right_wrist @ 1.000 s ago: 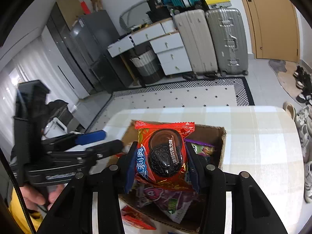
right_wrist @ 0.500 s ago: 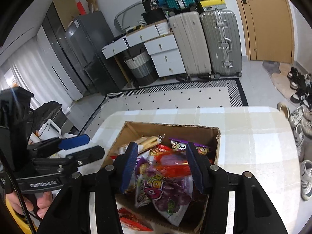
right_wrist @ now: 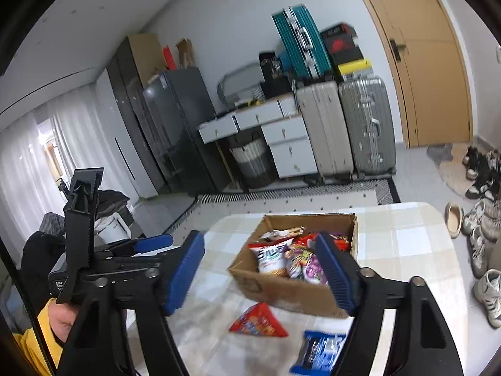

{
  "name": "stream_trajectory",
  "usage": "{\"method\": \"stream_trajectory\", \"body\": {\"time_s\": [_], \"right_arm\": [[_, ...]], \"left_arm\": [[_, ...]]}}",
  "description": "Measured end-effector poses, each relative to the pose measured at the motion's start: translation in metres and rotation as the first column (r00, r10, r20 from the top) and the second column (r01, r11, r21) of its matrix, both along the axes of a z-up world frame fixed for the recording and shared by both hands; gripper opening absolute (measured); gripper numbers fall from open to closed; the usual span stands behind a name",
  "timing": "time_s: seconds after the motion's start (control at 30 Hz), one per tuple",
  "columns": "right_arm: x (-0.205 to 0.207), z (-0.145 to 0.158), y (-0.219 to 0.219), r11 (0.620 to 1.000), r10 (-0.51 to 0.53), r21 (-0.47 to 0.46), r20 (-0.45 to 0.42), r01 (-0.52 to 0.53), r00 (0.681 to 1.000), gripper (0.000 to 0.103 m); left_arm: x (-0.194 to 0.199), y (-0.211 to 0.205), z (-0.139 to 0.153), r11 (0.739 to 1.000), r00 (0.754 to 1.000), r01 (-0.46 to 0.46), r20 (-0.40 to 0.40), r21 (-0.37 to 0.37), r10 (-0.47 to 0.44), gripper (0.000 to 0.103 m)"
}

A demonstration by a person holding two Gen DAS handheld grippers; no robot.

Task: Organize snacks
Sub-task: 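Open both grippers over the box and pull both tools back, then move both grippers toward the red chip bag and blue biscuit pack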

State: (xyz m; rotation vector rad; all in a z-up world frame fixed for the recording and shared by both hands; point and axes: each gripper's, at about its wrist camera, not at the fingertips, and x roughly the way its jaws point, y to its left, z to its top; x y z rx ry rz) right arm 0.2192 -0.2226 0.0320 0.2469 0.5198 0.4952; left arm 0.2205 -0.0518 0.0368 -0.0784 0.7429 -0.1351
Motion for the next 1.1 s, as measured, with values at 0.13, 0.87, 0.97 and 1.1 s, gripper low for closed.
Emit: {"method": "stream_trajectory", "body": {"time_s": [0.13,0.87,0.97,1.1], "right_arm": [[-0.055,0.004,0.002,0.999,-0.039,-0.023,0.077,0.041,0.996,0.099],[-0.178,-0.008,0.006,0.997,-0.077,0.011,0.118,0.076,0.990,0.102],[-0.182,-0.010,0.005,0.996,-0.087,-0.002,0.127,0.088,0.988,0.102],[-0.185,-0.014,0.008,0.995,-0.089,-0.041,0.146,0.095,0.985,0.102]], "left_arm": [[-0.057,-0.002,0.009,1.000,0.998,-0.006,0.061,-0.010,0.007,0.083],[-0.227,0.001,0.002,1.000,0.989,-0.014,0.144,-0.017,0.017,0.102],[-0.226,0.001,-0.002,1.000,0.990,-0.018,0.142,-0.010,0.019,0.102],[-0.218,0.004,-0.010,0.999,0.991,-0.027,0.128,-0.017,0.029,0.102]]}}
